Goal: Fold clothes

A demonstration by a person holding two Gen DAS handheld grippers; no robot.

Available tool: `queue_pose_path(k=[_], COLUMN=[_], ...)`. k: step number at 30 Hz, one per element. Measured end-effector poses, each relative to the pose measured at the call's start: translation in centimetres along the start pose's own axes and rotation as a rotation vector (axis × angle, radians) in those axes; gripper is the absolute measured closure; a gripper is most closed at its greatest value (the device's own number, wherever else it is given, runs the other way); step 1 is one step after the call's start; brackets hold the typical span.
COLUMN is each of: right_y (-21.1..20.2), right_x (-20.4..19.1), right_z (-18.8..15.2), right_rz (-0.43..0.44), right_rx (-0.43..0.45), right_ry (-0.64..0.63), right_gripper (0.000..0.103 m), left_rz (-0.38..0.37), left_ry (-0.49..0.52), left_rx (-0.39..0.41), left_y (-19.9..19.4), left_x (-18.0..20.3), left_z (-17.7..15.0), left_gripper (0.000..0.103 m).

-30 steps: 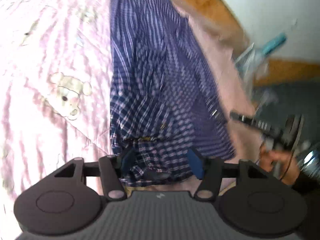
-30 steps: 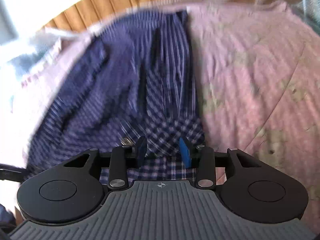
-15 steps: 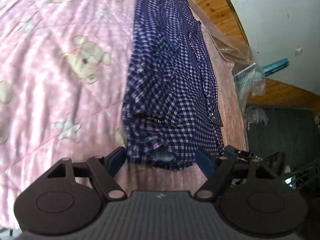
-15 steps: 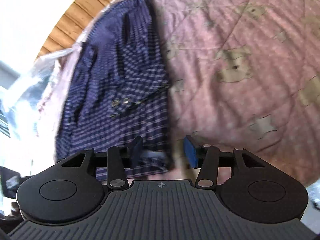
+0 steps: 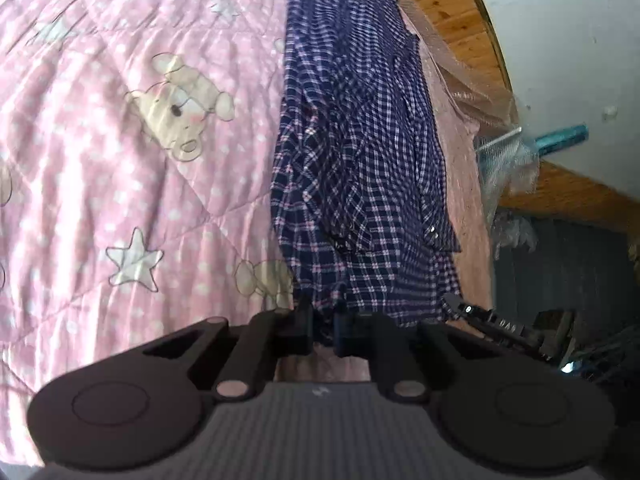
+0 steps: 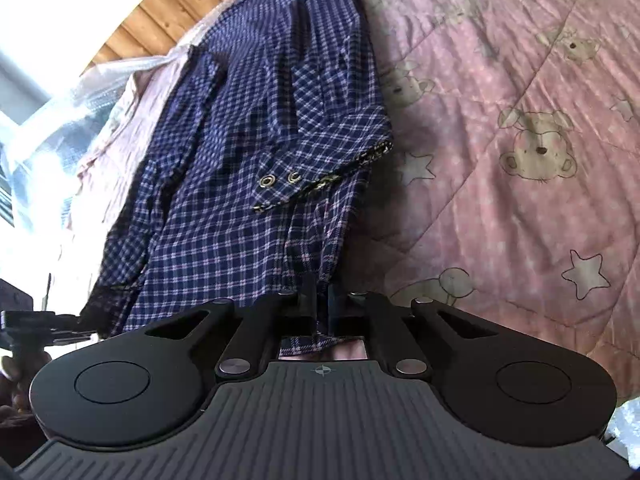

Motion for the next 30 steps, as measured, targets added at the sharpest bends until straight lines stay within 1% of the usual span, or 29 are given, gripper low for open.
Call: queue_pose_path(k=[2,4,5,7,9,11,13,14,15,16,17,18,19,20,21,23,24,25,26,28,29,30], right_y=[-0.6,-1.6,-2.3,-3.3,-3.3,-2.0,0.6,2.5,4.5,6.6,8.7,10.9,13.3,14.7,15.3,16.5,16.4,15.5,14.6,12.9,12.1,11.4], right_x=[-0.3,-0.8,-0.9,-1.6,-2.5,-3.0,-3.7,-4.0,-4.1,-4.0,-3.7,-3.6,-3.3,-3.1,-2.9,-2.6,-2.4,-2.1,-1.7,-0.5,0.2,0.8], right_z=[0.9,3.0,4.4,8.1,12.7,18.1,23.4,25.9,28.5,30.5,32.0,33.0,33.5,33.6,33.5,33.1,32.7,32.0,31.3,29.4,28.2,27.1], right_rz=[0.009,0.036,0.054,0.103,0.151,0.191,0.216,0.222,0.223,0.218,0.209,0.194,0.171,0.155,0.148,0.133,0.131,0.134,0.137,0.112,0.096,0.083], right_rx=[-0.001,0.012,0.019,0.042,0.065,0.088,0.108,0.116,0.123,0.122,0.114,0.101,0.081,0.068,0.066,0.061,0.075,0.103,0.131,0.174,0.183,0.187], right_ry=[-0.029,-0.049,-0.053,-0.046,-0.017,0.032,0.093,0.128,0.162,0.2,0.24,0.276,0.304,0.31,0.301,0.283,0.272,0.257,0.243,0.217,0.21,0.202], right_gripper=[0.102,0.102,0.102,0.102,0.102,0.102,0.102,0.102,0.102,0.102,0.102,0.101,0.097,0.092,0.091,0.09,0.086,0.072,0.061,0.061,0.06,0.058], left_rz=[-0.048,-0.113,-0.146,-0.212,-0.26,-0.27,-0.219,-0.201,-0.164,-0.121,-0.053,-0.015,0.013,0.012,0.023,0.057,0.09,0.126,0.162,0.234,0.256,0.261], left_ry=[-0.015,-0.022,-0.022,-0.021,-0.03,-0.042,-0.057,-0.094,-0.125,-0.154,-0.184,-0.219,-0.256,-0.26,-0.242,-0.198,-0.18,-0.162,-0.145,-0.11,-0.102,-0.106], left_rx=[0.013,0.042,0.073,0.139,0.217,0.283,0.334,0.352,0.357,0.359,0.374,0.381,0.385,0.392,0.402,0.418,0.407,0.392,0.377,0.347,0.326,0.305], left_y=[-0.3,-0.6,-0.7,-1.0,-0.7,0.4,2.5,3.9,5.4,7.0,8.2,8.1,7.6,7.3,6.7,5.3,4.6,4.0,3.4,2.1,2.0,2.2], left_x=[1.3,3.5,4.9,7.8,9.9,10.6,10.2,9.3,8.1,6.7,5.2,3.5,1.9,1.3,1.2,1.2,1.1,0.9,0.7,0.3,0.1,-0.1], left_z=[1.0,3.0,4.7,8.6,13.8,19.1,23.9,26.1,28.0,29.8,31.1,31.6,31.8,31.9,31.5,30.3,29.2,27.9,26.6,24.1,22.6,21.4], left_gripper=[0.096,0.096,0.096,0.096,0.096,0.096,0.095,0.095,0.094,0.09,0.079,0.072,0.06,0.059,0.057,0.04,0.038,0.037,0.037,0.036,0.034,0.033])
Point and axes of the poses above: each gripper's, at about its wrist camera, not at the fingertips, and y roughly the way its jaws point, x to its right, z to its top, the point moved 9 cm from there along y, roughly the way its jaws point, and after that the axes turned 13 degrees about -z, right-handed, at the moved point
